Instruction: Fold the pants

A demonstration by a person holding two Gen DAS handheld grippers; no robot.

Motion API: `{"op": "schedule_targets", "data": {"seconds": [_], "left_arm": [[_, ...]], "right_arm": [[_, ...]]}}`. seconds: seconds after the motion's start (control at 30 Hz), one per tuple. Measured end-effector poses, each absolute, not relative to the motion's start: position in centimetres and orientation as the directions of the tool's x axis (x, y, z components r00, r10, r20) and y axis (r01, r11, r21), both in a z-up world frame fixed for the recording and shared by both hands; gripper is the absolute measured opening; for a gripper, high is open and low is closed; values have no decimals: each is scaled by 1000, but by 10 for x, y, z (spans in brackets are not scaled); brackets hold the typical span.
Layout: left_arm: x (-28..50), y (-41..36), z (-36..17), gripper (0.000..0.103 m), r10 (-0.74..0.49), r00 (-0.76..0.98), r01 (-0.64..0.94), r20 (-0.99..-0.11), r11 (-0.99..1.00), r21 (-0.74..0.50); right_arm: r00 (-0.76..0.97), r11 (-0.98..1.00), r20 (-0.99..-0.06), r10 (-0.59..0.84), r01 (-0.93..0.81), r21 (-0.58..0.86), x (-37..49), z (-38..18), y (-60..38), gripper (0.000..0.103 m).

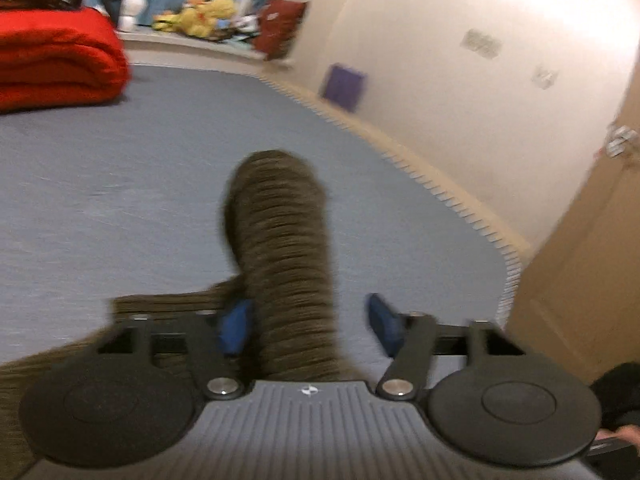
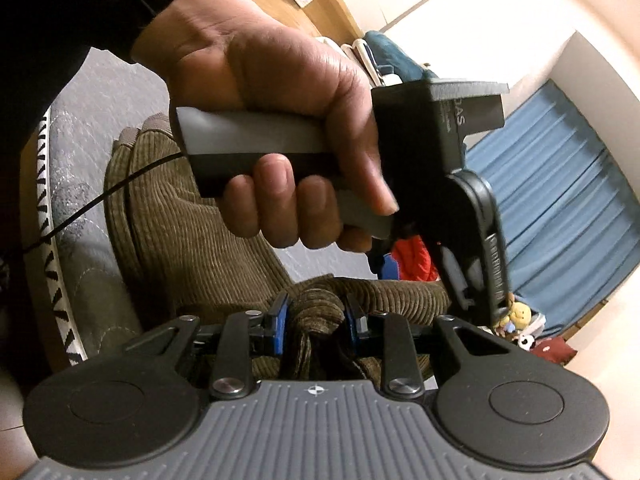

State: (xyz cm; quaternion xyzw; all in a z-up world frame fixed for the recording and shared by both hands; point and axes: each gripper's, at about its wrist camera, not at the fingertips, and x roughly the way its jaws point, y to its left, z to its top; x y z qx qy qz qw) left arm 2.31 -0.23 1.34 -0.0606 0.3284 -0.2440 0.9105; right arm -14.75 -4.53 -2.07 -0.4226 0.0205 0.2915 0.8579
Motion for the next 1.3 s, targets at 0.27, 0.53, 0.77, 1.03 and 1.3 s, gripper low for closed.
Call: {"op": "schedule_targets", "data": {"seconds": [0.27, 0.53, 0.77, 1.03, 1.3], "left_arm": [[31, 46, -5, 21, -422, 636, 286, -646, 906, -311], [16, 126, 12, 20, -382, 674, 181, -633, 915, -359], [-17, 221, 11, 20, -259, 684, -13, -682, 931, -366], [-26, 284, -9, 75, -100, 641, -267, -761, 901, -343], [-2, 297, -50, 92, -241, 542, -300, -805, 839, -453]], "right_arm": [[776, 530, -295, 557, -606, -593, -140, 2, -45, 38], [622, 619, -243, 744, -779, -96, -101, 73, -88, 76], [621, 761, -461, 634, -608, 227, -4, 56, -106, 82], [447, 743, -593, 670, -403, 535, 71, 1, -89, 88], [315, 696, -620, 718, -333, 637, 96, -35, -50, 92]]}}
